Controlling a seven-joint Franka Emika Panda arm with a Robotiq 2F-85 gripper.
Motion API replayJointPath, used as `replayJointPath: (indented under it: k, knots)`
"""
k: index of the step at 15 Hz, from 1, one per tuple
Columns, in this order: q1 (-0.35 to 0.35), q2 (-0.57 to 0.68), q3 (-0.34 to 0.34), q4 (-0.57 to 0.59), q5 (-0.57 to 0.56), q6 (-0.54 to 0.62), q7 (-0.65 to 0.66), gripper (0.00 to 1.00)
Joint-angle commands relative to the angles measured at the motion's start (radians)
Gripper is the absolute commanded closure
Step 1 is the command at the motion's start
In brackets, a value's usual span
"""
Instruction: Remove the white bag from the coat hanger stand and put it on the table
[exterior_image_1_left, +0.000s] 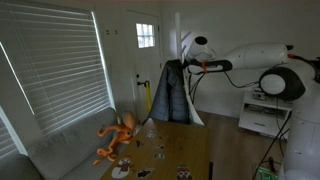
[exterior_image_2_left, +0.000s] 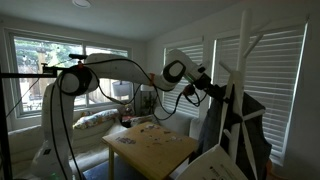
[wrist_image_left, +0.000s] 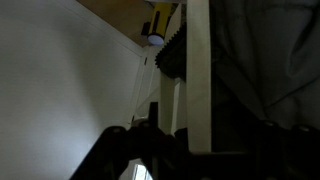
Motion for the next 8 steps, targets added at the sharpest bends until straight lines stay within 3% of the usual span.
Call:
replayJointPath:
  k: [1, 6, 8]
  knots:
    - [-0.008, 0.01, 0.003, 0.0, 0.05, 0.02, -0.011, 0.57]
    - [0.001, 0.023, -0.008, 0.011, 0.093, 0.012, -0.022, 0.92]
    - [0.002, 0.019, -0.011, 0.015, 0.094, 0.008, -0.018, 1.0]
